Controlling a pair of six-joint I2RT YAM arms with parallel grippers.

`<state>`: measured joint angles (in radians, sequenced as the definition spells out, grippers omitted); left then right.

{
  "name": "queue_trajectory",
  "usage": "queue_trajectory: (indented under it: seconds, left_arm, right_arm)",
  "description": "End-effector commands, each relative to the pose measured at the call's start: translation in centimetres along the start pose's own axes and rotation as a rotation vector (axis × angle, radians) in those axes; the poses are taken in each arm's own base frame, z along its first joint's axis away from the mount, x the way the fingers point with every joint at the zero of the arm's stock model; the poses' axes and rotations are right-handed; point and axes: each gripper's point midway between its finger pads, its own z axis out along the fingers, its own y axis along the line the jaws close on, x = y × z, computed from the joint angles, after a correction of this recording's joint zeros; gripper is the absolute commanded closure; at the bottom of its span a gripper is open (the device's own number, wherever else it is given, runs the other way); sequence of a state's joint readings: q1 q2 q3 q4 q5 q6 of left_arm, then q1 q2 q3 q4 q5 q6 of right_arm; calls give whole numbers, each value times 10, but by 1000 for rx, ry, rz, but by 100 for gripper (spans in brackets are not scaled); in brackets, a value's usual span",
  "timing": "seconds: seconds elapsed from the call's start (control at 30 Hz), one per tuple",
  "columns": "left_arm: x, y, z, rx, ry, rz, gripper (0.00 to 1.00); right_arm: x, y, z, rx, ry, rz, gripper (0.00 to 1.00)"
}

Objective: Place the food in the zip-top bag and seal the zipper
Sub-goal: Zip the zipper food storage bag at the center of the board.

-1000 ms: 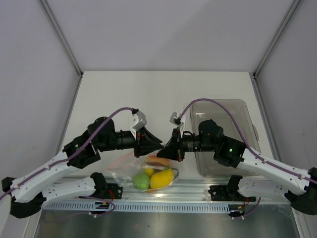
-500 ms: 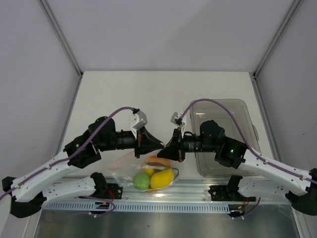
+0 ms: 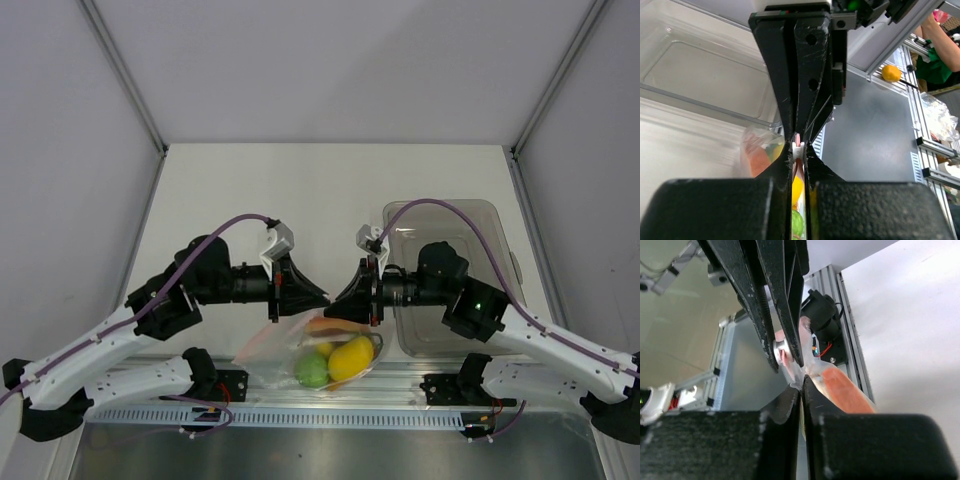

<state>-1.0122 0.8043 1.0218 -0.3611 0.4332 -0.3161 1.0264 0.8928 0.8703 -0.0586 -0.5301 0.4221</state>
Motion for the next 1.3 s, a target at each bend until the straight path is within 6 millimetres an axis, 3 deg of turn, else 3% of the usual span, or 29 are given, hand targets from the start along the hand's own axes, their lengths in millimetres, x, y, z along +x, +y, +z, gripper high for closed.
queue_trajectory:
  seconds: [0.0,0.03,0.17,0.37,0.8,0.93,1.03,1.17,1.27]
  left_arm:
    - [-4,-11,-6,48,0,-25,100]
    - [-5,-12,-6,50,1,-27,99]
    - [-6,-12,-5,59,3,-33,99]
    - [-7,-13,-4,75,0,-37,99]
    - [-7,-15,-6,91,-5,-32,99]
    - [-5,-14,-6,91,1,-35,99]
    - [-2,-10,-6,76,5,-41,99]
    - [3,-5,-7,48,17,-54,100]
    - [13,4,-8,4,25,-70,99]
  right_arm:
    - [-12,22,0,-127,8,-104,92]
    - [-9,23,-1,-129,21,-109,84]
    - [-12,31,-5,-163,49,-159,73]
    - [-9,26,-2,-174,125,-184,70]
    - [-9,16,11,-194,161,-173,85]
    - [-10,15,14,-203,164,-173,100]
    - [-18,10,16,-160,136,-166,100]
    - [-44,-7,10,-38,3,-100,100]
    - [-61,-8,5,-74,-93,-4,100]
